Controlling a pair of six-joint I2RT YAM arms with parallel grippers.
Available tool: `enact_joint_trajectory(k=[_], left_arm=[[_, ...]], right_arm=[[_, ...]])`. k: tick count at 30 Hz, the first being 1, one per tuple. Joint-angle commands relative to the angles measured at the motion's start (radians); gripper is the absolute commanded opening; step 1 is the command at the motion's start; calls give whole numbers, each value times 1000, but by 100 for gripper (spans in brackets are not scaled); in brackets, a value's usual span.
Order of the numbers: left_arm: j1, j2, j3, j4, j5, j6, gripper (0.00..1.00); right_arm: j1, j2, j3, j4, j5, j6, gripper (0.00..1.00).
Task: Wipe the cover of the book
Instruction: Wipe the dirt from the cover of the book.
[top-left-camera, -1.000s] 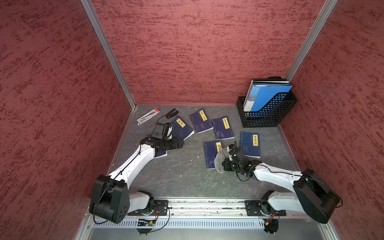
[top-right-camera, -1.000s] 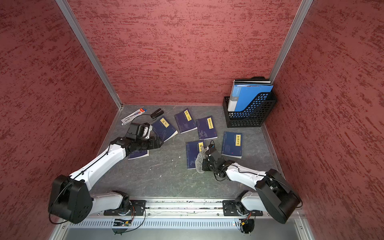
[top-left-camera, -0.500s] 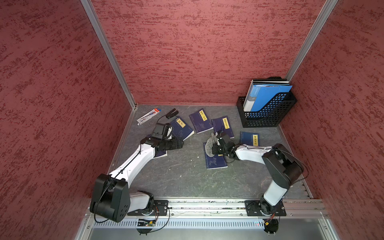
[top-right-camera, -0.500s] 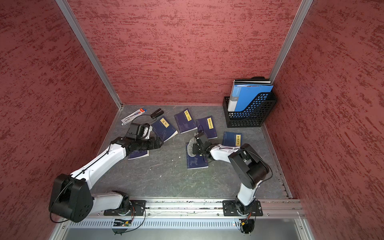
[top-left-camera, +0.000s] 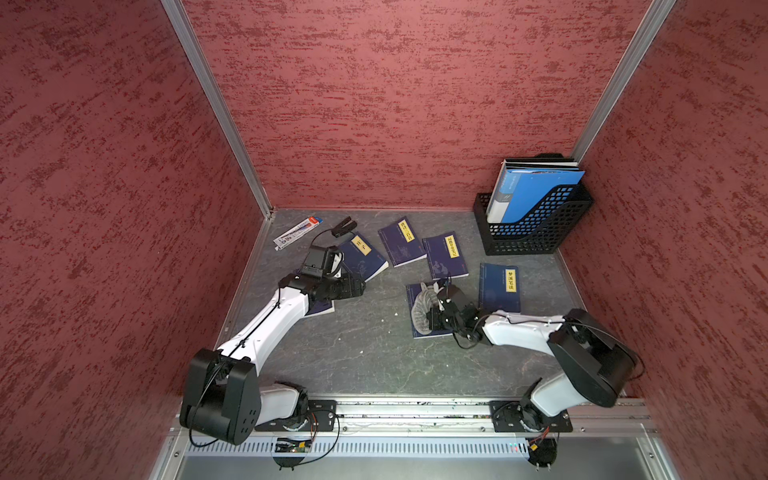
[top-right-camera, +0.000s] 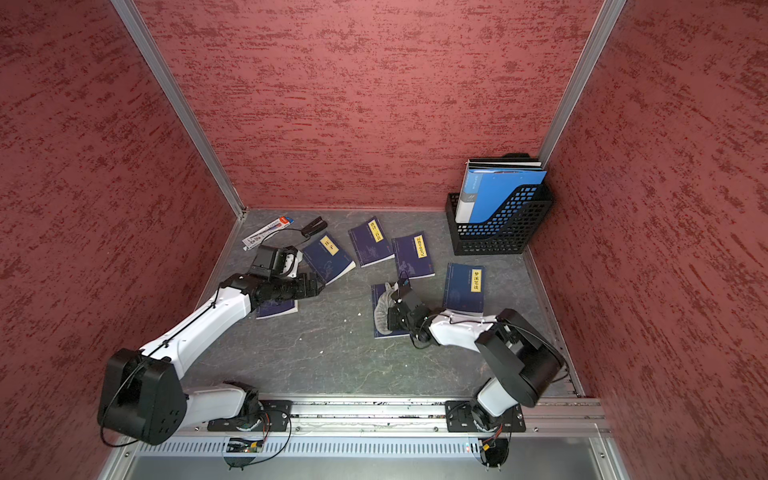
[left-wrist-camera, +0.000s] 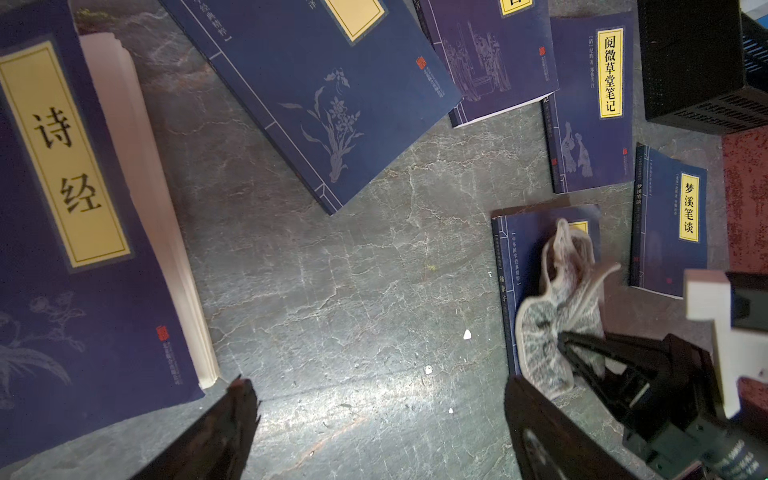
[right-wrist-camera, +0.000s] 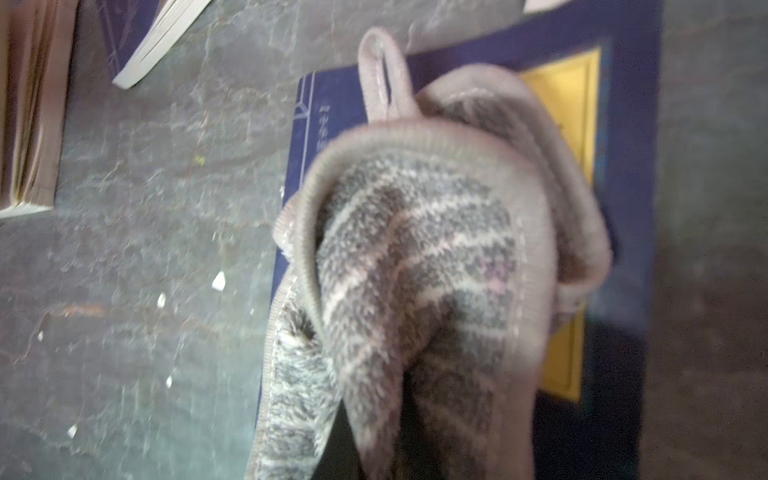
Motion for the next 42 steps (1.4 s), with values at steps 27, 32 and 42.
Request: enact_joint_trajectory(k=[27, 32, 42], left_arm=[[16, -32, 0, 2, 30, -1, 96], [16, -33, -5, 0, 25, -1, 96], [16, -25, -1, 2, 25, 5, 97]], right_arm=[[-39, 271, 201, -85, -71, -80, 7], [21, 164, 48, -63, -68, 23, 7], [-72, 284, 214, -47, -33, -83, 6]])
